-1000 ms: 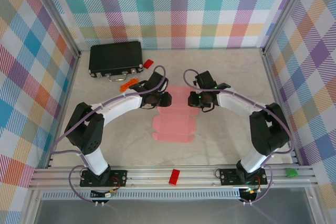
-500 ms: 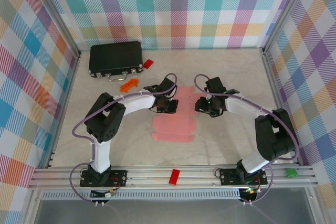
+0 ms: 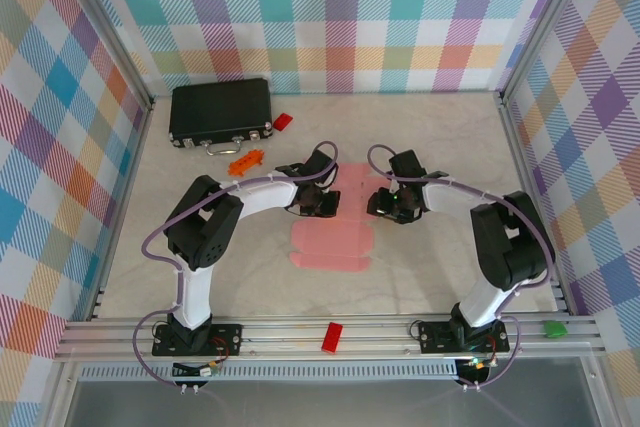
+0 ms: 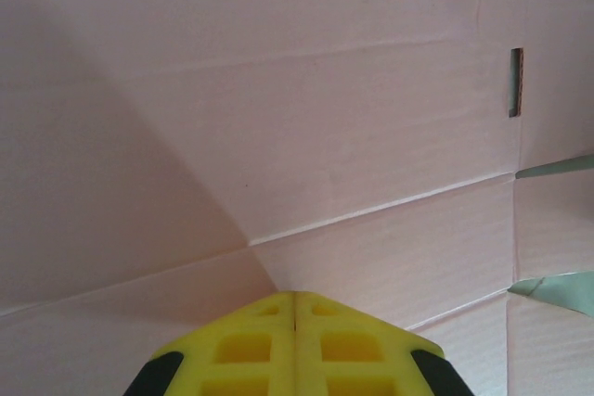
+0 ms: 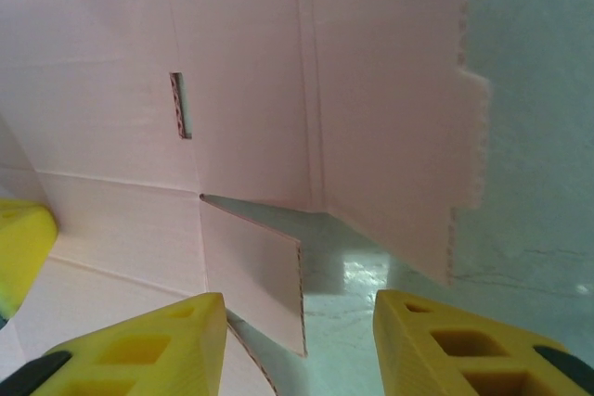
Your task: Fold the paper box
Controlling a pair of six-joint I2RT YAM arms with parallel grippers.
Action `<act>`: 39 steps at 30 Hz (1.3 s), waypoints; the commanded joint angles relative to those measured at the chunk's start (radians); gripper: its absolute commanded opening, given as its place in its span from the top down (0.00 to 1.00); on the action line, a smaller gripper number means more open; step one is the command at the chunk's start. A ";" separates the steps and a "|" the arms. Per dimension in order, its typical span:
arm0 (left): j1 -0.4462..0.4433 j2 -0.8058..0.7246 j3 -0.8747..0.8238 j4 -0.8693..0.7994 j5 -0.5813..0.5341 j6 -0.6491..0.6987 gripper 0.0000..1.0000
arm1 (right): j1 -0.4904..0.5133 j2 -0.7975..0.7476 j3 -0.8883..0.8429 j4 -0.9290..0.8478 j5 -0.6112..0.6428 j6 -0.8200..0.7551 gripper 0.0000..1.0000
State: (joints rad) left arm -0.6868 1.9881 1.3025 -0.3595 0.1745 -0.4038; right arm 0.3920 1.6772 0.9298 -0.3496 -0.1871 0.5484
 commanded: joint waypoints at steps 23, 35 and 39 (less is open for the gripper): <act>-0.013 0.018 -0.039 0.006 -0.016 -0.017 1.00 | 0.018 0.047 0.058 0.095 -0.257 -0.040 0.65; -0.013 0.020 -0.045 0.013 -0.016 -0.019 1.00 | 0.043 0.153 0.119 0.127 -0.280 -0.024 0.70; -0.013 0.020 -0.046 0.013 -0.016 -0.019 1.00 | 0.044 0.178 0.128 0.134 -0.281 -0.012 0.70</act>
State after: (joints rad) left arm -0.6868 1.9881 1.2865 -0.3210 0.1734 -0.4072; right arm 0.4271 1.8328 1.0290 -0.2302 -0.4511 0.5354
